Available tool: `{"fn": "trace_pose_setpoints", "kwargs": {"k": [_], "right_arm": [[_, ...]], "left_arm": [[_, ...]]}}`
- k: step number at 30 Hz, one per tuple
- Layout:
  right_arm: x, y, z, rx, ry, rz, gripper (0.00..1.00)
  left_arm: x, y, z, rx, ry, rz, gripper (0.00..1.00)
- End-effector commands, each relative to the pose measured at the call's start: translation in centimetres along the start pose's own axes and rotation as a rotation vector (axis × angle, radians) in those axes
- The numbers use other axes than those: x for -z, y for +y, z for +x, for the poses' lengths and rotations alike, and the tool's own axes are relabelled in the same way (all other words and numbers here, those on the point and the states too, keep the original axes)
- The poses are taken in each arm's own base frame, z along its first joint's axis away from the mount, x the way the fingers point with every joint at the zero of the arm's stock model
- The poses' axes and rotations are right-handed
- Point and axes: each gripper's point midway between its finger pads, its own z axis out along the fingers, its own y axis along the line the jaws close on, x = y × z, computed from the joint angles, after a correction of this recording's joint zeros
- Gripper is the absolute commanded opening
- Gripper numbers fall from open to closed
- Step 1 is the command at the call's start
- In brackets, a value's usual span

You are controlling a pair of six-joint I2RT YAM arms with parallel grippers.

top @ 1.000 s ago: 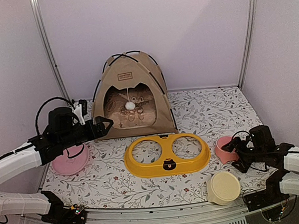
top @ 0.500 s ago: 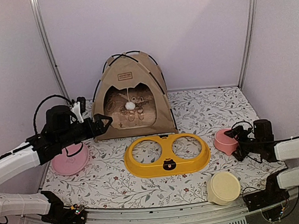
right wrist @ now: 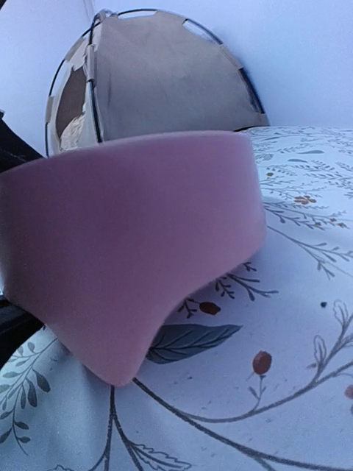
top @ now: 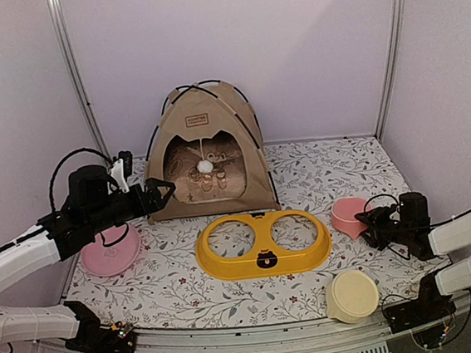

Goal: Set up the pet tent

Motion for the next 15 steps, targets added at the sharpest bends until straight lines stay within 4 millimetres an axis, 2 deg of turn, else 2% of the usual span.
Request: {"fn": "trace_pose_setpoints", "kwargs": {"k": [1,6,9,15], "right_arm": [[0.0,2.9,-0.8,0.052,-0.03,-0.105,0.42],[0.2,5.2,-1.4,0.146,-0.055,-0.139,0.22],[0.8,7.3,-2.0,0.222,-0.093,-0.167,0.12],[2.6,12.7,-2.6,0.456,-0.145,-0.206,0.05]], "left_arm": [[0.8,-1.2,-1.0,-0.02,-0.023,0.022,0.99],[1.1,-1.1,-1.1,-0.021,-0.026,0.016,0.99],[1.1,-1.1,-1.2,-0.022,-0.028,0.014,0.99],[1.0,-1.0,-0.8,-0.026,-0.016,0.011,0.99]]}}
